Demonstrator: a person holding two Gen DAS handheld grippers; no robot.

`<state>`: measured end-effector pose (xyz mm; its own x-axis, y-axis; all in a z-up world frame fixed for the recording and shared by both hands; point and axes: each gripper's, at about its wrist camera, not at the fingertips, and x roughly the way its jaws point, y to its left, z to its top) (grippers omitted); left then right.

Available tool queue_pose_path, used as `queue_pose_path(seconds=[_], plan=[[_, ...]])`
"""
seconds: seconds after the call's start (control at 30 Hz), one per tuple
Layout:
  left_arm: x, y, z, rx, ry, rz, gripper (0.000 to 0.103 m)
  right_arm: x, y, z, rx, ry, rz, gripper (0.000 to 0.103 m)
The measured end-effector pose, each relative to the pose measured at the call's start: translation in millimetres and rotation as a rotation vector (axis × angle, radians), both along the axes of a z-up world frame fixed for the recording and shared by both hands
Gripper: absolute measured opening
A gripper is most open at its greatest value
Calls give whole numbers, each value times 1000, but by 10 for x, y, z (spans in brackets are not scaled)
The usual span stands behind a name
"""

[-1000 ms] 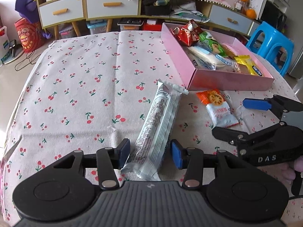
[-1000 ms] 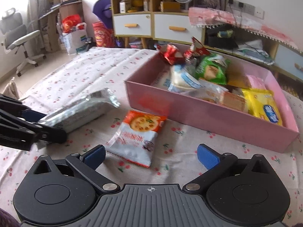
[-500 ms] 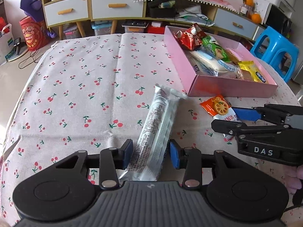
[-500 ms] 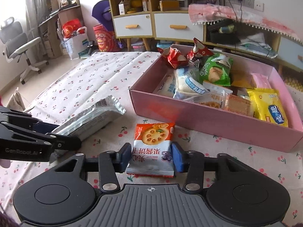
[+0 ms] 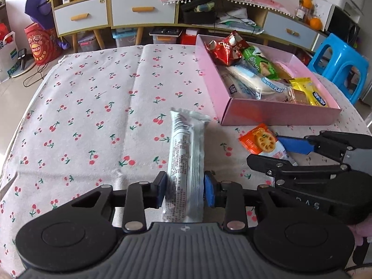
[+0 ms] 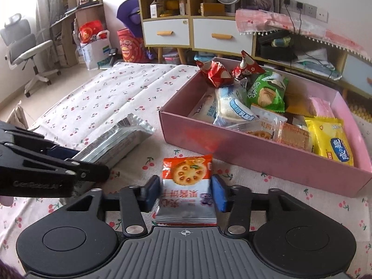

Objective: Organize snacks
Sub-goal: 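Grasp the silver bar packet with left tool while right tool grasps the orange biscuit packet, then carry the silver bar and orange biscuit packets over the pink box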

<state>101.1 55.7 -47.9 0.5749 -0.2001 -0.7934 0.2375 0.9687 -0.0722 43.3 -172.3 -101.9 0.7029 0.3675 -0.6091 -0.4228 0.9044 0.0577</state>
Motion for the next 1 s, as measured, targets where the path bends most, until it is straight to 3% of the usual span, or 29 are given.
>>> queue_pose_path(seconds=[0.4, 0.53, 0.67, 1.0], plan=[[46, -26, 82, -65, 49, 111, 27, -56, -26, 192, -54, 40, -3, 39], [54, -26, 110, -60, 73, 153, 27, -91, -144, 338, -19, 53, 1, 39], [57, -1, 174, -112, 94, 201, 27, -101, -314, 486, 30, 64, -15, 39], [132, -190, 479, -287, -16, 229, 27, 70, -871, 817, 200, 39, -137, 39]])
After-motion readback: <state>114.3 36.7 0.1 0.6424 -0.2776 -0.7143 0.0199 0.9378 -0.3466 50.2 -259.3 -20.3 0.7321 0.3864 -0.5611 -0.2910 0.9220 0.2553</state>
